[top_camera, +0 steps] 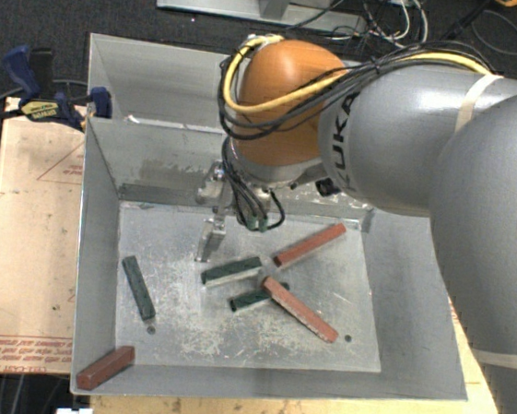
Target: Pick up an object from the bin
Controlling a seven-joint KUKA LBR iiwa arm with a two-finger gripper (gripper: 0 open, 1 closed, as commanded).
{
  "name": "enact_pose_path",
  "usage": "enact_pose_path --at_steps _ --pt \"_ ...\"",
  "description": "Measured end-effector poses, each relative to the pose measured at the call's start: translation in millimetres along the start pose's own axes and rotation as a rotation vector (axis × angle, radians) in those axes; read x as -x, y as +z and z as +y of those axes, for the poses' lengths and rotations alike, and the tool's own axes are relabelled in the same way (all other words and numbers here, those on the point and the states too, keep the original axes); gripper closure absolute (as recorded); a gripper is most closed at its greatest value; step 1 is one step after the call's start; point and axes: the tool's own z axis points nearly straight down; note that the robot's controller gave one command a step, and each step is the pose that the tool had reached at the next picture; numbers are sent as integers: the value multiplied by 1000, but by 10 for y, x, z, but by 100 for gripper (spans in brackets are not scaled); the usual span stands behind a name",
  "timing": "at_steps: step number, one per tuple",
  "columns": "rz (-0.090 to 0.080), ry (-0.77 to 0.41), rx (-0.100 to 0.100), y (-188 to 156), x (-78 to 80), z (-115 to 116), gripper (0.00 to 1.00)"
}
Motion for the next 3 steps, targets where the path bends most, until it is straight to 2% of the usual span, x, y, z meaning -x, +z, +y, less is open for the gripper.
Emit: enact_pose_path --at_steps 1,2,3 --pt "12 11 -7 215 -433 -162 0" --pt "-9 -103 2 913 92 -366 100" --pt "-9 -103 2 929 87 -370 0"
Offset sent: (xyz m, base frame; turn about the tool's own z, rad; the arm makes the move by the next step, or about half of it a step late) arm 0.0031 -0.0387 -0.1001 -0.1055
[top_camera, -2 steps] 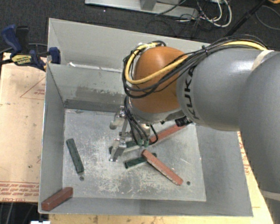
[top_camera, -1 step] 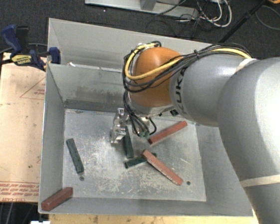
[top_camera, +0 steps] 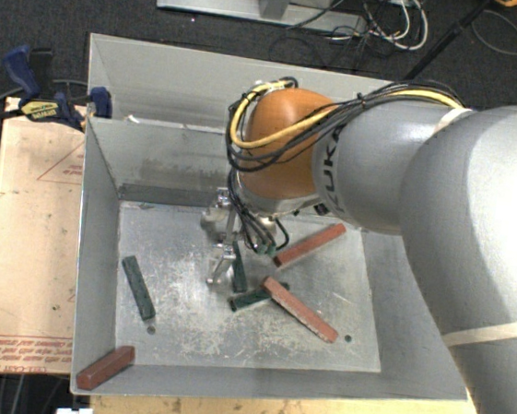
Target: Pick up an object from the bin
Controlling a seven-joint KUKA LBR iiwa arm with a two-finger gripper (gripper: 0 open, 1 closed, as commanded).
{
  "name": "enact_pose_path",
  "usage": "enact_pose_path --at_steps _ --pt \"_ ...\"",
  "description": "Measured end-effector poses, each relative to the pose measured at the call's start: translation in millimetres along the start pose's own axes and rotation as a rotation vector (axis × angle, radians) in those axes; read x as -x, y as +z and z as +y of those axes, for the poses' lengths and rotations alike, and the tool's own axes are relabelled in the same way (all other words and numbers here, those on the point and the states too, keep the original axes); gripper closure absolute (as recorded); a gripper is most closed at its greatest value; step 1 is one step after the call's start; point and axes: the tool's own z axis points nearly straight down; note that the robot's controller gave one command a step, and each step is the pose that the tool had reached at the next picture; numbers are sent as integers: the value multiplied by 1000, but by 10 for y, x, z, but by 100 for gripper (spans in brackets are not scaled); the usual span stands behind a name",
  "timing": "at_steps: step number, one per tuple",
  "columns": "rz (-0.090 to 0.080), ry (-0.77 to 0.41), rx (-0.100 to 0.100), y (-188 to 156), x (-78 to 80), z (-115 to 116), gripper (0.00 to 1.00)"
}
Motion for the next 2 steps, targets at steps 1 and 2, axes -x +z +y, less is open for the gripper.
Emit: enact_pose_path --at_steps 1,2 --pt "0 0 0 0 1 -1 0" --pt "-5 21 0 -30 -169 -678 100"
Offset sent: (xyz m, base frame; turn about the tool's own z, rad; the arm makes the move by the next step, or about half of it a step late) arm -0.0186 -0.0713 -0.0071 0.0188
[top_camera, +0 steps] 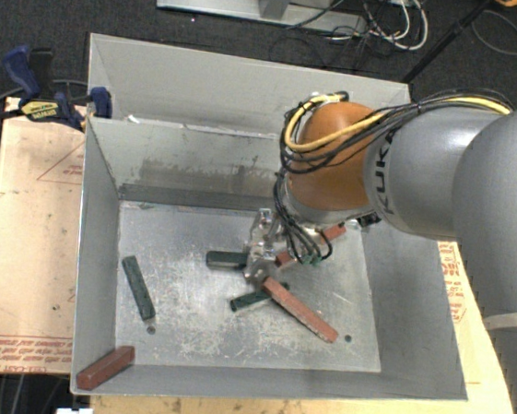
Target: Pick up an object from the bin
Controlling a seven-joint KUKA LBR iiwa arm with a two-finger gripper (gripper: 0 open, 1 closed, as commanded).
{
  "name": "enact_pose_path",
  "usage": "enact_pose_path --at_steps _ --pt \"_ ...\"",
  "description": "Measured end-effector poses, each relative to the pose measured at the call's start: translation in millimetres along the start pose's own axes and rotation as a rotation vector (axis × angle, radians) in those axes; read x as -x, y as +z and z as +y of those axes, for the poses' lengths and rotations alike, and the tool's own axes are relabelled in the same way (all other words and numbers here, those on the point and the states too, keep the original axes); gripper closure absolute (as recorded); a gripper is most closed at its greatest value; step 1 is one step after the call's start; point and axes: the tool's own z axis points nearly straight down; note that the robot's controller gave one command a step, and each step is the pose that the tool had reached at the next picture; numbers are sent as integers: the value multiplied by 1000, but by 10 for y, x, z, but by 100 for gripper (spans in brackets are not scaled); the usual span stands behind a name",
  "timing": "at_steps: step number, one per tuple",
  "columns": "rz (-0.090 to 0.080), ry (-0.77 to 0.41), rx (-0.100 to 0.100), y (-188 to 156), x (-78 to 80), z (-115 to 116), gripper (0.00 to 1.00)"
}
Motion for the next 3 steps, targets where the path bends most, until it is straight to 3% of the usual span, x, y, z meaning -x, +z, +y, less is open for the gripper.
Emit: enact_pose_path --at_steps 1,2,3 --pt "0 0 0 0 0 0 100" --pt "17 10 -4 -1191 -9 64 100" --pt "18 10 -4 -1189 -10 63 100"
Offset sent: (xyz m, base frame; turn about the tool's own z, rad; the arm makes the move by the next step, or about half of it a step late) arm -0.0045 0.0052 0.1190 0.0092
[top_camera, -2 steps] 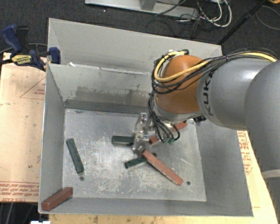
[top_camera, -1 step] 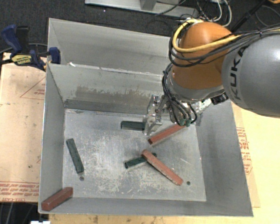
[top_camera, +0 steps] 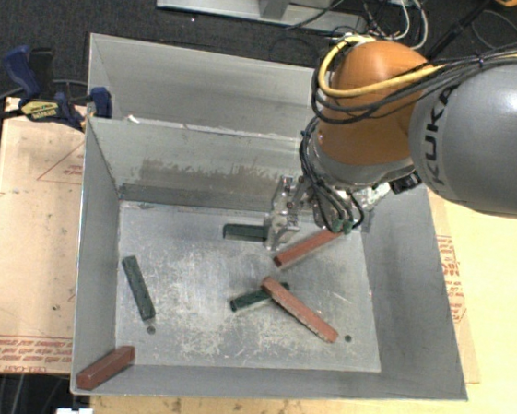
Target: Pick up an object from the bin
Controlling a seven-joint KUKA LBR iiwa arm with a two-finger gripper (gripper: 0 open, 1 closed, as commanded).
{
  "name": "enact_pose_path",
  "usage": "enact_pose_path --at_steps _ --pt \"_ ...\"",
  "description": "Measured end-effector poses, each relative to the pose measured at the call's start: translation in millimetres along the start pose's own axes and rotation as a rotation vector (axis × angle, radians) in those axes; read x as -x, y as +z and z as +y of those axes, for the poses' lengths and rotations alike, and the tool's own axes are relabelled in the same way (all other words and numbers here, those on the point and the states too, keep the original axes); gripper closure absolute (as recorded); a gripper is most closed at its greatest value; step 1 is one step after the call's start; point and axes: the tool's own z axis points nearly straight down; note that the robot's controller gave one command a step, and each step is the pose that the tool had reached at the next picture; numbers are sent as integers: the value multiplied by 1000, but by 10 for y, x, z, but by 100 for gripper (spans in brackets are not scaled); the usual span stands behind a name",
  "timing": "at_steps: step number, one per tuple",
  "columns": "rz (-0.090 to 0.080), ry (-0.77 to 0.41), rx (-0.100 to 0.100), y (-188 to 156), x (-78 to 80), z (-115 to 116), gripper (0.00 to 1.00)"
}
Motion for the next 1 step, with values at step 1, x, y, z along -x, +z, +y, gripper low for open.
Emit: enact_pose_path --at_steps 1 --pt "4 -100 0 -309 -46 -61 100"
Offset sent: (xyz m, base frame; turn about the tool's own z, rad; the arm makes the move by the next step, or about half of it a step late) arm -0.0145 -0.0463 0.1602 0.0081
